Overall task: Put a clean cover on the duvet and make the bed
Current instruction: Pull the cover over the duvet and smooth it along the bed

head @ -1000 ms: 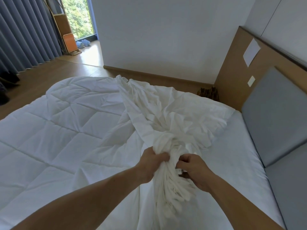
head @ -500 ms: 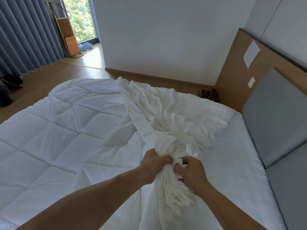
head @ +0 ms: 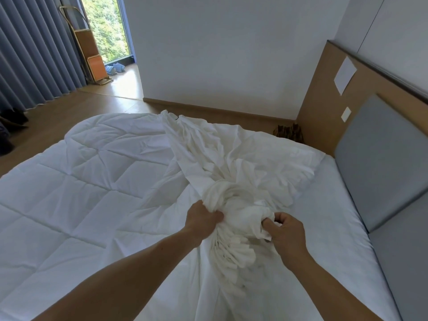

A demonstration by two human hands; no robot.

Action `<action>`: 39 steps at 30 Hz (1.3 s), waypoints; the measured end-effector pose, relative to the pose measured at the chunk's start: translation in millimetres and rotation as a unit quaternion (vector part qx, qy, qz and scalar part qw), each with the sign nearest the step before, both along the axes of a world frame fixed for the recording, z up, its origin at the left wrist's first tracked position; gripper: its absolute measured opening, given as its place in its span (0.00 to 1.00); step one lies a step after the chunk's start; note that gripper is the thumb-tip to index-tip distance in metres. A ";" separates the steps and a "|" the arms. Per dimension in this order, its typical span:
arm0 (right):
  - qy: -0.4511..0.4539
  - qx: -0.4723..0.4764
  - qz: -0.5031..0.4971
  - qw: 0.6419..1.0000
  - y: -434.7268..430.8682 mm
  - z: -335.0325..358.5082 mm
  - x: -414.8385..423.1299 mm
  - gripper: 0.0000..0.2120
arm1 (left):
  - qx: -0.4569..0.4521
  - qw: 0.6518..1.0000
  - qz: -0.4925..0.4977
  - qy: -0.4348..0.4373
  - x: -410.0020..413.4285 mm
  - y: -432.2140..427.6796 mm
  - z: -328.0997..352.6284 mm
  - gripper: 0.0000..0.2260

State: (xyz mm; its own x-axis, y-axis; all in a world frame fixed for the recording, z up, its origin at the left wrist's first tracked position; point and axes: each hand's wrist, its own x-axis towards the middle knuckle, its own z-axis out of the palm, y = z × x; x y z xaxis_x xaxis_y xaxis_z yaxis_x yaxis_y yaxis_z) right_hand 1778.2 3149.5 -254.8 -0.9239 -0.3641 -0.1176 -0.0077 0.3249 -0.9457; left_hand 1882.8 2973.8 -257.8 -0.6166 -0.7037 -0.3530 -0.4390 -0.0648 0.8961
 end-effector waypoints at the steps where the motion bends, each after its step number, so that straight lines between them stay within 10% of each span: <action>1: -0.011 -0.003 0.000 1.000 -1.7 -0.7 1.0 0.05 | 0.003 1.000 0.005 0.003 -1.1 4.4 1.3 0.20; 7: -0.043 0.005 0.026 0.999 -6.3 -0.5 7.7 0.10 | 0.227 0.967 -0.068 0.096 -17.0 49.1 -1.2 0.36; 19: -0.074 0.112 0.188 0.973 13.4 19.0 -14.0 0.12 | 0.286 0.953 -0.019 0.095 -12.5 36.4 -32.2 0.26; 25: 0.076 0.264 0.376 0.885 -0.8 43.9 -36.9 0.11 | 0.323 0.941 -0.040 0.099 -16.0 28.3 -32.2 0.25; 32: 0.253 0.359 0.349 0.828 -58.9 48.8 -33.7 0.12 | 0.331 0.935 -0.108 0.073 -15.8 35.9 -31.9 0.18; 36: 0.052 0.225 0.239 0.943 -66.6 25.5 -24.9 0.14 | 0.347 0.931 -0.098 0.062 -15.4 28.0 -35.8 0.17; 39: -0.179 0.072 0.193 0.962 -59.0 26.1 -28.3 0.15 | 0.347 0.936 -0.018 0.054 -13.5 18.0 -46.2 0.27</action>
State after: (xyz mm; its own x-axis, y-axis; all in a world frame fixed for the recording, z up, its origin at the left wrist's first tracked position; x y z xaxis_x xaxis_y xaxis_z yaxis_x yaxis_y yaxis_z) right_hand 1749.9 3090.5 -228.7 -0.6137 -0.6288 -0.4775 0.1634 0.4905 -0.8560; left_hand 1869.3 2991.9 -304.1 -0.6939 -0.3064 -0.6517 -0.3604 -0.6357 0.6826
